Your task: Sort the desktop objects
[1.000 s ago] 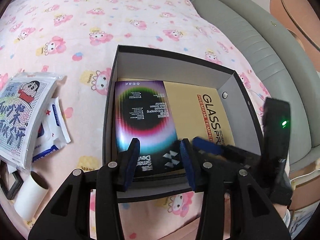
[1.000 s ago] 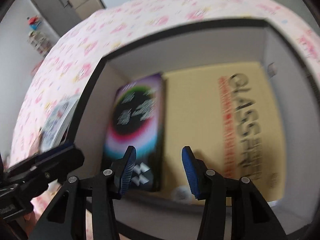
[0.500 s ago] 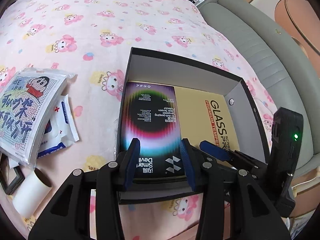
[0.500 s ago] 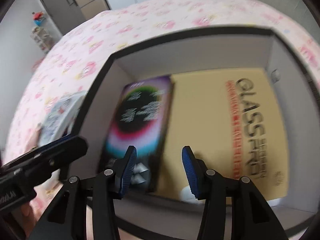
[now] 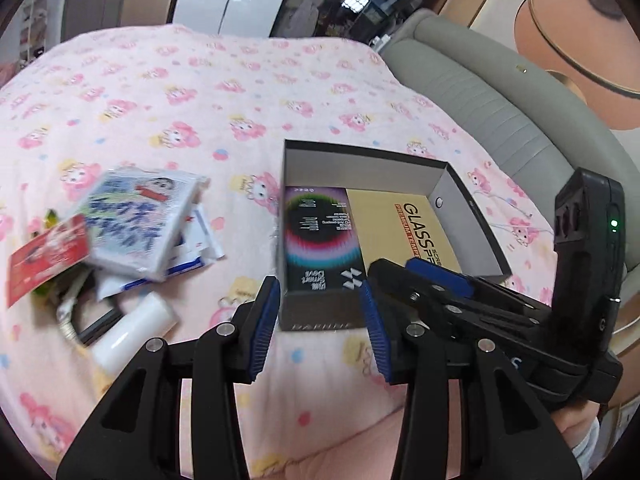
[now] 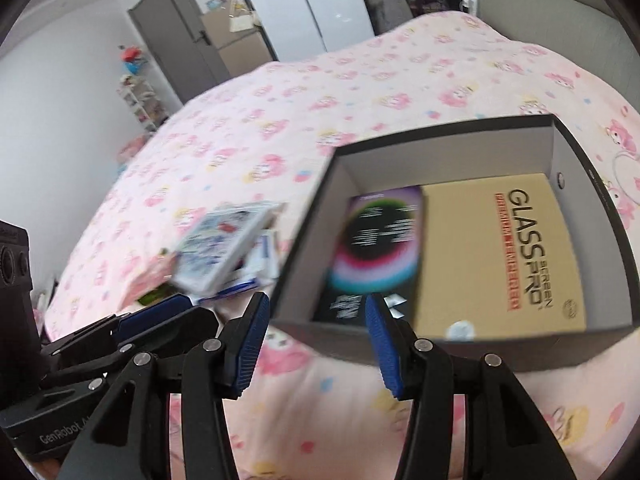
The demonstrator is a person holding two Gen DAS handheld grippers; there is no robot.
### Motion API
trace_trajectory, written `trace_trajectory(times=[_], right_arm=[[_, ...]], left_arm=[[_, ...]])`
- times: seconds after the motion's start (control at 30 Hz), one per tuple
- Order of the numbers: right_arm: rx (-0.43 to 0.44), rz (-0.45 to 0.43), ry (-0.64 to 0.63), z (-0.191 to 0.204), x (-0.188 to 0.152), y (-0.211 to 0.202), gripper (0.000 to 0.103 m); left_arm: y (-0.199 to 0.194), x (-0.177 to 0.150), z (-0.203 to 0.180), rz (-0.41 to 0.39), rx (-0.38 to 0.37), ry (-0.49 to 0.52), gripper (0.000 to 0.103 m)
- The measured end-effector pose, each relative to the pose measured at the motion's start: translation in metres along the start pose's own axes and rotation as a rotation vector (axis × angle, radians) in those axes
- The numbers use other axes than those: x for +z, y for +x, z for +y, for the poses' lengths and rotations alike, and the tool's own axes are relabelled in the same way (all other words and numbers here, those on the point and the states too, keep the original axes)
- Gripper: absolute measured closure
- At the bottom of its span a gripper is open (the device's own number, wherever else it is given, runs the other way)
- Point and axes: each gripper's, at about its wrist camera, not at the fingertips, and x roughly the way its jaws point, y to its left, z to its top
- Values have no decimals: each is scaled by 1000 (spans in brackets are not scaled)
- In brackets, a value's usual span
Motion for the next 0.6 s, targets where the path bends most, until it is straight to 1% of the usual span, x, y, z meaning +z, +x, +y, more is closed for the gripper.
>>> trace_trajectory(times=[0.03,0.1,0.23,0.33,0.43,0.53,0.6], right_arm=[[7,-6,-10,7,-2,3,57],[7,3,-27,20,-7,5,57],[13,9,-51,43,-18,4,57],[13,12,-69,59,-29,-5,57],[22,19,-67,71,-39,-11,57],[44,22,-56,81,-52,-14,57],[56,40,-66,88,-58,-9,57]], left_arm=[[-7,-3,1,-7,4,0,59],[-23,-12,4,-39,45,13,59],[-46,-24,11,-68,63,1,59],[-63,-35,15,-89,61,-10,58],[-80,-52,23,-113,51,-52,57],[-86,-63,36,-116,49,-77,56],[-87,-67,45,-111,52,-87,56]])
